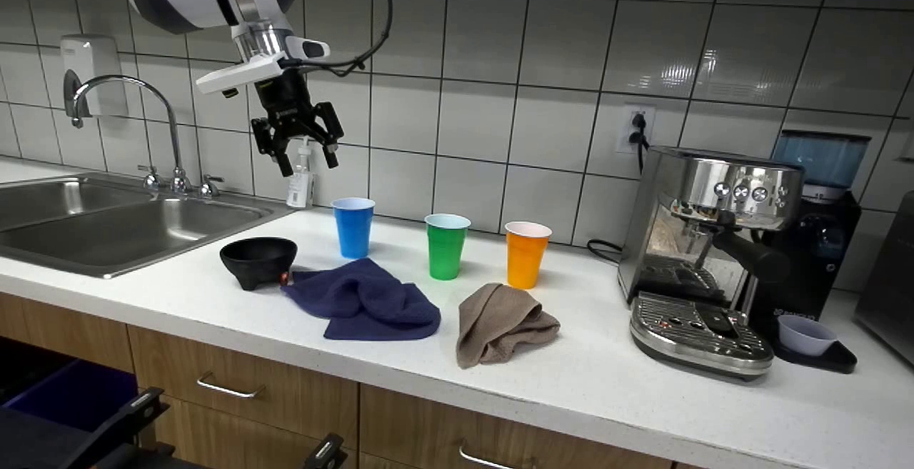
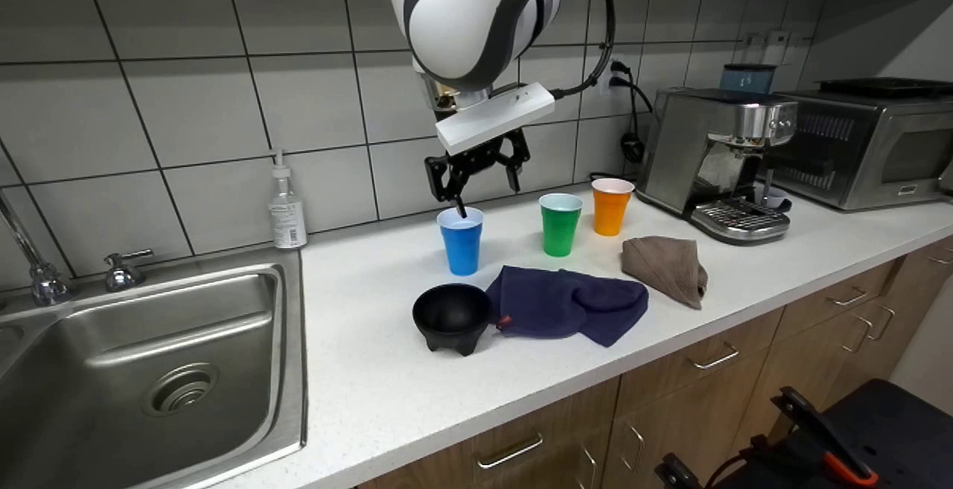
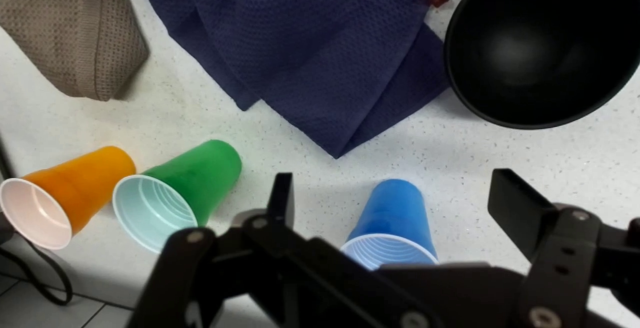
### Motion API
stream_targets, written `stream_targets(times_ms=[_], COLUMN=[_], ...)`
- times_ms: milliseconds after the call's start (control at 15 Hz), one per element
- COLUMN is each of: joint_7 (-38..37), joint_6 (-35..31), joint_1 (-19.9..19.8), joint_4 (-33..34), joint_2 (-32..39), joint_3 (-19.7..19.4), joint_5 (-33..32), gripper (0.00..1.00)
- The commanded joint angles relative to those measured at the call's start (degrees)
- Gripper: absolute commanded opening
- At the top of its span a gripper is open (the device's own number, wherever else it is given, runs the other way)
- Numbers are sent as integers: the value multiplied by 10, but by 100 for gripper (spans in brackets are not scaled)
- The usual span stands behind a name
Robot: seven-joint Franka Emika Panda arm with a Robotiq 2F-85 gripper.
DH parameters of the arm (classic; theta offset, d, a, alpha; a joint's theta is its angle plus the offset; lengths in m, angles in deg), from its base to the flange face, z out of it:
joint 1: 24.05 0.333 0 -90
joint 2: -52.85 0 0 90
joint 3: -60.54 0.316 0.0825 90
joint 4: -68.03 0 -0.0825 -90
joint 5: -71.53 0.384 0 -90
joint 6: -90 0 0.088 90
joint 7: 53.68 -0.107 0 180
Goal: Stack up the plastic cups
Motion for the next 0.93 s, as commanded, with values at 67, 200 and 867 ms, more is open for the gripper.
stream_targets(times_ms=[67, 200, 867], joint_7=[-3, 2, 16], joint_6=[-7, -12, -15], joint_1=[23, 29, 55], joint_4=[65, 87, 207], joint_2=[62, 84, 197], joint_3=[-26, -33, -63], joint_5=[-3, 4, 43], gripper=[100, 100, 100])
